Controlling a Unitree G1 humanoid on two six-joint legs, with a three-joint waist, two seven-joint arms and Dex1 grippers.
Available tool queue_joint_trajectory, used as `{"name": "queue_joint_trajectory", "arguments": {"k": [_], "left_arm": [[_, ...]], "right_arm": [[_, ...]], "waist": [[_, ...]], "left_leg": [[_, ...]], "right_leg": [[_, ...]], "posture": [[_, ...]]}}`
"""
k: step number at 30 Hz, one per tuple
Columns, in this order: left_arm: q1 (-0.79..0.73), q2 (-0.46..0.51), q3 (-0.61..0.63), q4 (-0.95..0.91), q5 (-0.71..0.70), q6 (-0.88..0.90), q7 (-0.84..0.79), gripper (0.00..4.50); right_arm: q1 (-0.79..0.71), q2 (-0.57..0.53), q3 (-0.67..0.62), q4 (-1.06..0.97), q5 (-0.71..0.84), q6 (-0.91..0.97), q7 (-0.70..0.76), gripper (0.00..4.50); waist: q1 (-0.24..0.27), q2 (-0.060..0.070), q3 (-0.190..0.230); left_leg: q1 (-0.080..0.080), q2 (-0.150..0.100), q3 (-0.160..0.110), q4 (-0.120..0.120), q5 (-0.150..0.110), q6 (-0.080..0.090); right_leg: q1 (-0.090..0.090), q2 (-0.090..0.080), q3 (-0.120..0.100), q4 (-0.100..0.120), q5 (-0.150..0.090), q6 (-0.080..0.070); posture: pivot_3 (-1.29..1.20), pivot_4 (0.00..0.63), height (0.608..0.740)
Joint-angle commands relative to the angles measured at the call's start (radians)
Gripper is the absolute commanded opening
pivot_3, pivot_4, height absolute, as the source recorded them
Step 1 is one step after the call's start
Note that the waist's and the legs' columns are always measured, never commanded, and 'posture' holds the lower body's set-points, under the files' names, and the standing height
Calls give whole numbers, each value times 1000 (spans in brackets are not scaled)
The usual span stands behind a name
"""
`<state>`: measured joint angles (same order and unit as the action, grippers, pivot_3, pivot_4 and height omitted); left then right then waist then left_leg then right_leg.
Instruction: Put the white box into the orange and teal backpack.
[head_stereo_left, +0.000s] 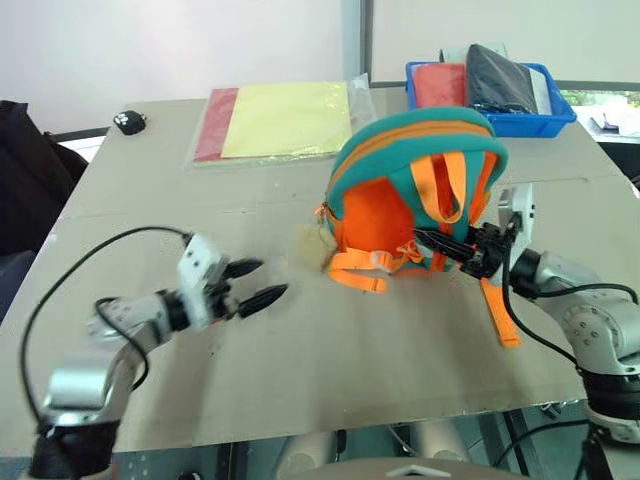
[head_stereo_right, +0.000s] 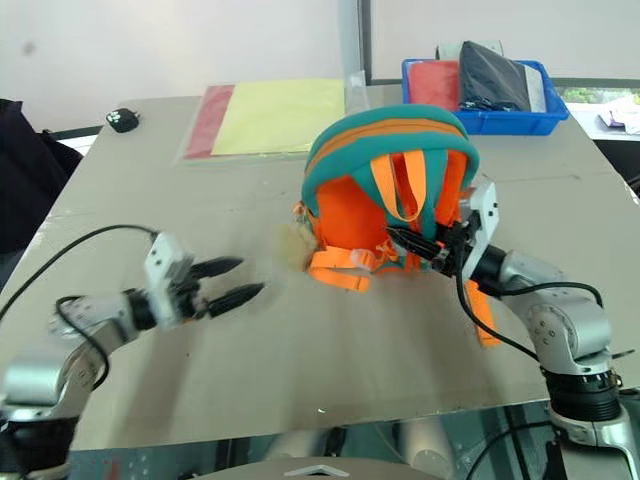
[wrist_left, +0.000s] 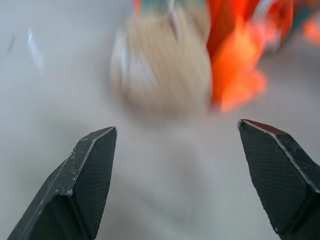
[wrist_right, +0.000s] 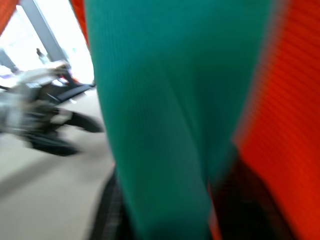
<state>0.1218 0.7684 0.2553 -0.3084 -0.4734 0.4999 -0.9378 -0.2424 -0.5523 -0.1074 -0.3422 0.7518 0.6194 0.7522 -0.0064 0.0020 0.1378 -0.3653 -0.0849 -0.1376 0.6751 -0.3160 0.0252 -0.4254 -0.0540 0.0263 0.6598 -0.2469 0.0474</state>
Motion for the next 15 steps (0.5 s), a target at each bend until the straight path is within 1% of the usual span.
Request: {"name": "queue_joint_trajectory", "arguments": {"k": [1, 2, 3, 4, 6, 8, 11, 13, 15], "left_arm": [[92, -8, 76, -66, -35, -37, -22, 4044], [119, -18, 89, -85, -52, -38, -21, 4044], [148, -31, 97, -110, -58, -46, -18, 4044], [178, -40, 98, -138, -60, -50, -17, 4044], [233, -57, 92, -191, -60, -60, -12, 4044], [269, -96, 62, -242, -22, -74, 48, 4044], [284, -147, 30, -285, 6, -105, 106, 4044], [284, -189, -26, -303, 66, -144, 164, 4044], [301, -205, -79, -318, 115, -180, 183, 4044]], "right_arm": [[87, -83, -90, -75, 78, 19, 105, 3126], [128, -119, -107, -92, 95, 30, 141, 3729], [179, -160, -121, -104, 86, 22, 182, 3979], [225, -189, -133, -108, 62, 4, 213, 4480], [296, -223, -153, -94, 5, -61, 246, 4480], [350, -204, -179, -19, -96, -198, 240, 4480], [407, -189, -196, 71, -183, -347, 272, 4480], [460, -164, -210, 161, -254, -494, 292, 4480], [491, -129, -224, 220, -273, -599, 313, 4480]], "waist": [[18, 0, 0], [21, 0, 1], [21, 0, 1], [26, 0, 1], [24, -1, 1], [20, -1, 1], [20, -1, 1], [21, -1, 1], [24, -1, 1]], "left_leg": [[1, 0, 0, 0, 0, 1], [2, 0, 0, 0, -1, 1], [2, 0, 0, 0, -1, 1], [2, 0, 0, 0, -1, 1], [3, 0, -1, 0, -2, 3], [5, 1, 0, 0, -2, 3], [7, 1, 2, 0, -2, 3], [8, 1, 2, 0, -2, 3], [9, 1, 1, -1, -2, 3]], "right_leg": [[1, 0, 0, 0, 0, 0], [2, 0, -1, -1, 0, 0], [2, -1, -1, -1, 0, 0], [3, -1, -1, 0, 0, 0], [6, -1, -3, -3, 0, 0], [8, -1, -2, -5, 0, 0], [9, -1, 0, -4, 0, 0], [9, -1, 0, -3, 0, 0], [11, -1, -1, -3, 0, 0]], "posture": [[0, 150, 740], [0, 150, 740], [0, 150, 740], [0, 150, 740], [0, 150, 740], [0, 150, 740], [0, 150, 740], [0, 150, 740], [0, 150, 740]]}}
